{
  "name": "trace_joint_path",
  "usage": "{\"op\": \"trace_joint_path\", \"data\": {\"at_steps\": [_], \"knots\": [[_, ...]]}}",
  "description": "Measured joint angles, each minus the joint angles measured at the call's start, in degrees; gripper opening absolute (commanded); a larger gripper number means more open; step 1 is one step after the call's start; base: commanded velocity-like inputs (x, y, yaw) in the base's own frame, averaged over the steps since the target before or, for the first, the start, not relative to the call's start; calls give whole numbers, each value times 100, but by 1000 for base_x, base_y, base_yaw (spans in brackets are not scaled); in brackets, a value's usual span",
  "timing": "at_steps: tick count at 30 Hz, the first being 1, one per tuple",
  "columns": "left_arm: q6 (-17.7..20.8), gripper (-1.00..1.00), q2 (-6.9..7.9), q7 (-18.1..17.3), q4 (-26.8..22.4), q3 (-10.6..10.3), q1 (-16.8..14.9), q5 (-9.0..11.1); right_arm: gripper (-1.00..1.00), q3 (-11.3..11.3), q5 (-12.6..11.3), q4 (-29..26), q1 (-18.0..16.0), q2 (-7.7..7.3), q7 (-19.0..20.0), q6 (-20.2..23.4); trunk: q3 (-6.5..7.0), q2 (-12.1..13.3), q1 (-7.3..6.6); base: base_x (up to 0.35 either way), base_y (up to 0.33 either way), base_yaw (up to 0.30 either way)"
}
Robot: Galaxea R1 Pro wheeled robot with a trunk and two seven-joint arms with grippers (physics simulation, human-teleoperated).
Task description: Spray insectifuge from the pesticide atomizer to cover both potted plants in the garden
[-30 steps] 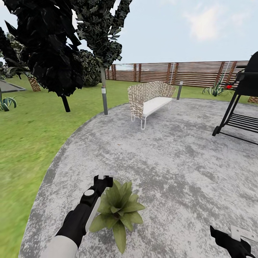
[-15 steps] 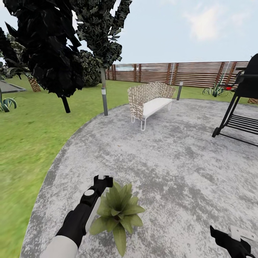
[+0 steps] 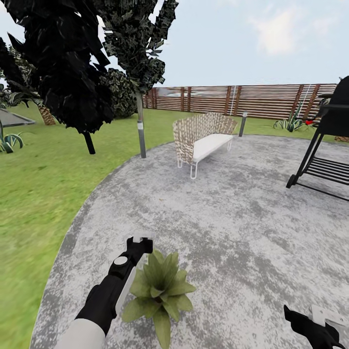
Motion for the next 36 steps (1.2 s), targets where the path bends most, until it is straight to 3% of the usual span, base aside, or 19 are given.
{"op": "trace_joint_path", "data": {"at_steps": [26,36], "knots": [[3,-100,0,-1,0,0,1,3,100,0,0,0,0,0,0,0,467,1043,-571,0,0,0],[0,-100,0,-2,0,0,0,7,100,-5,0,0,-1,0,0,0,718,1444,-791,0,0,0]]}}
